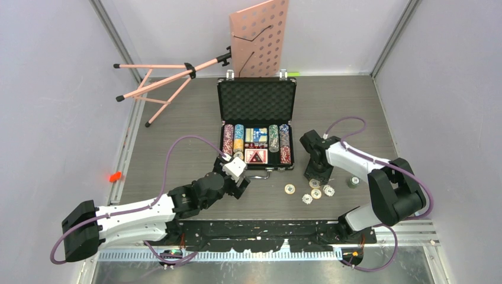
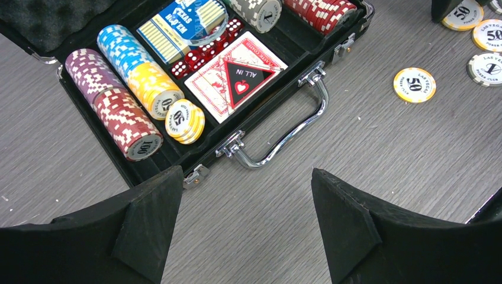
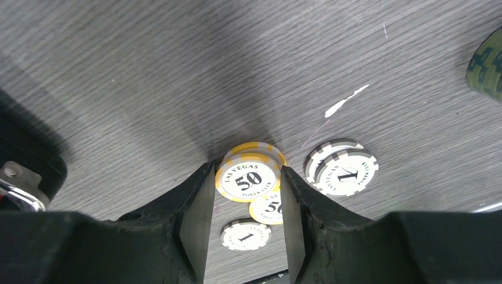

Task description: Pack up texas hold em set

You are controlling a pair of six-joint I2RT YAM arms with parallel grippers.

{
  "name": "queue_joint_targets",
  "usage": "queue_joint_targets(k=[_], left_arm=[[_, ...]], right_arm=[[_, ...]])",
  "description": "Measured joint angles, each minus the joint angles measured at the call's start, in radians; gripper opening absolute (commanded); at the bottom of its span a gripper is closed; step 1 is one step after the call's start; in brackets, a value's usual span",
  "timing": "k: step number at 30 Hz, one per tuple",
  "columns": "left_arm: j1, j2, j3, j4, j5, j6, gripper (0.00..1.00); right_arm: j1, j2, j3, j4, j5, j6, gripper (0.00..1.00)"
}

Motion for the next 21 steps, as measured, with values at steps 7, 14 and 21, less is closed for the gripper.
queue_joint_targets(k=[7,14,21], left_arm=[[0.0,0.0,0.0,0.0,0.0,0.0,0.82],[0.0,0.001,0.0,0.0,0.0,0.0,0.82],[0.0,0.001,0.0,0.0,0.0,0.0,0.82]], right_arm=[[0.0,-0.035,0.023,-0.013,0.004,0.0,0.42],[0.0,-0.036,0.023,-0.008,0.006,-0.003,0.45],[0.0,-0.01,0.015,0.007,0.019,-0.011,0.55]])
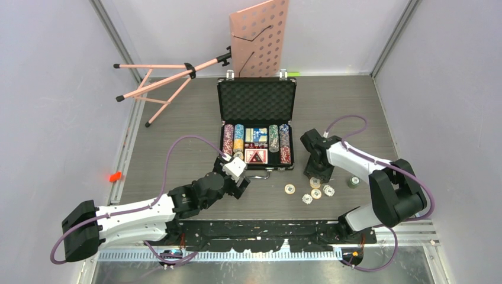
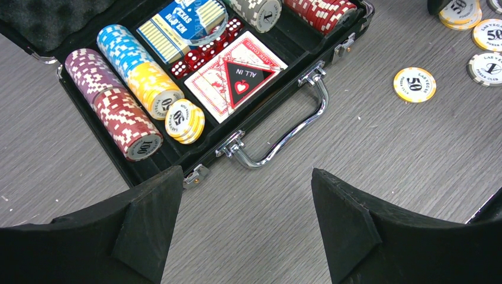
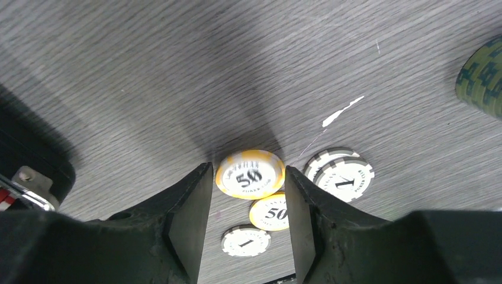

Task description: Pack up texas hold em set

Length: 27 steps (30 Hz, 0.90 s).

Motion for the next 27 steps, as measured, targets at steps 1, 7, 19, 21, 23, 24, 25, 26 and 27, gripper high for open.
queue_joint_targets(k=[1,7,19,21,23,24,25,26,27], left_arm=[[0.0,0.0,0.0,0.0,0.0,0.0,0.82],[0.0,0.0,0.0,0.0,0.0,0.0,0.83],[0.0,0.0,0.0,0.0,0.0,0.0,0.83],[0.0,0.0,0.0,0.0,0.0,0.0,0.83],[0.0,0.0,0.0,0.0,0.0,0.0,0.83],[0.0,0.0,0.0,0.0,0.0,0.0,0.83],[0.0,0.0,0.0,0.0,0.0,0.0,0.83],[0.0,0.0,0.0,0.0,0.0,0.0,0.83],[0.0,0.0,0.0,0.0,0.0,0.0,0.83]], right_arm=[[0.0,0.0,-0.005,0.003,0.004,-0.002,0.58],[0.0,0.0,-0.025,0.016,0.014,-0.01,0.66],[-0.001,-0.017,-0.048,0.046,0.01,-0.01,0.63],[-0.001,-0.031,-0.061,0.058,0.008,-0.01,0.63],[-0.001,-0.041,-0.072,0.068,0.007,-0.009,0.62],[-0.001,-0.047,-0.078,0.075,0.005,-0.007,0.61],[-0.001,-0.05,-0.081,0.079,0.004,-0.006,0.61],[-0.001,-0.053,-0.085,0.085,0.003,-0.006,0.61],[-0.001,-0.055,-0.089,0.09,0.0,-0.005,0.6]])
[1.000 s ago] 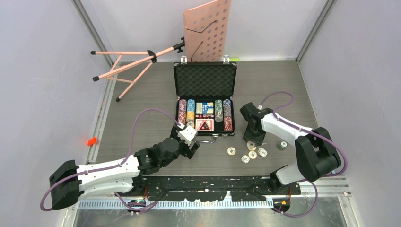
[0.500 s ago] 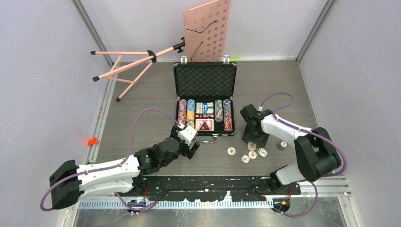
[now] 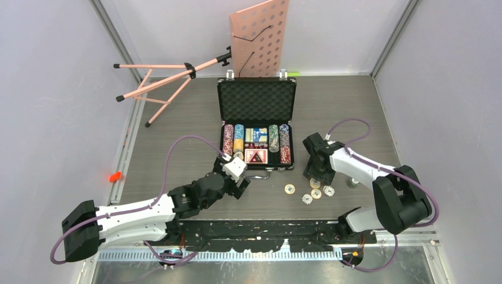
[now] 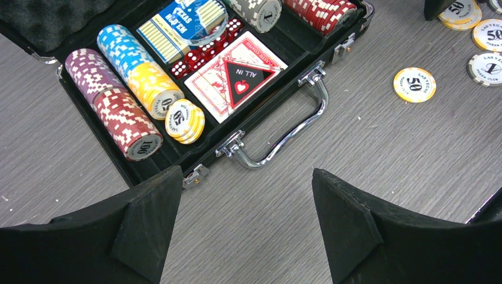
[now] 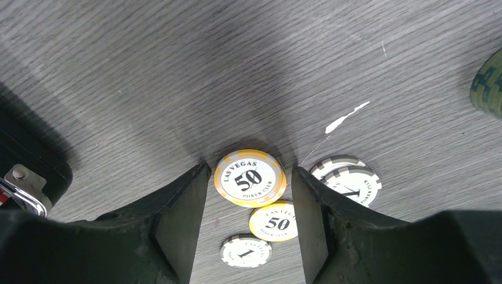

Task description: Pack up texas hold em set

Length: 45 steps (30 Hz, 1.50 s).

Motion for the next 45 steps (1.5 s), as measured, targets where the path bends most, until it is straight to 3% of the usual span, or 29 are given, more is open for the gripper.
queue_joint_targets(k=[11,24,45], left_arm=[[0.0,-0.01,0.0,0.0,0.0,0.0,0.83],[0.0,-0.011,0.0,0.0,-0.001,0.0,0.83],[0.0,-0.014,0.0,0.0,-0.006,0.0,0.83]], right_arm=[[-0.004,-0.023,-0.026,0.048,-0.037,0.023,0.61],[-0.004,-0.031,-0.03,0.056,-0.054,0.029,0.45],[0.003,-0.09,0.039,-0.082,-0.125,0.028,0.48]])
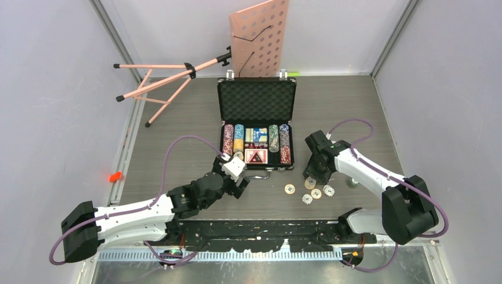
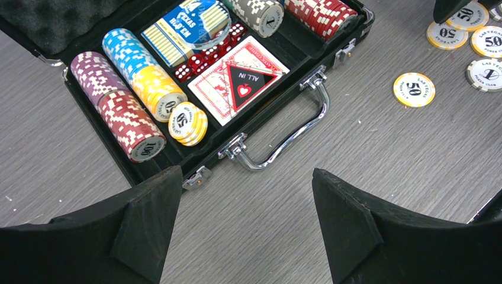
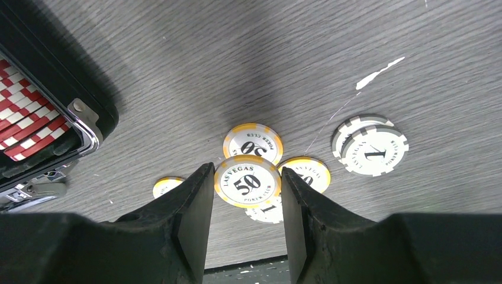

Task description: Pack up texas hold em set

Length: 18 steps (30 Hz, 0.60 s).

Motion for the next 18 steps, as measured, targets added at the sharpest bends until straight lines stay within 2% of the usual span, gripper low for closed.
queue_joint_targets(k=[6,13,18], left_arm=[[0.0,0.0,0.0,0.0,0.0,0.0,0.83],[0.0,0.0,0.0,0.0,0.0,0.0,0.83],[0.0,0.0,0.0,0.0,0.0,0.0,0.83]], right_arm=[[0.001,0.012,-0.003,0.011,0.001,0.0,0.53],[0.006,0.082,-0.01,0.051,0.014,-0.01,0.71],[0.006,0.087,-0.019,0.077,0.016,-0.015,0.7]])
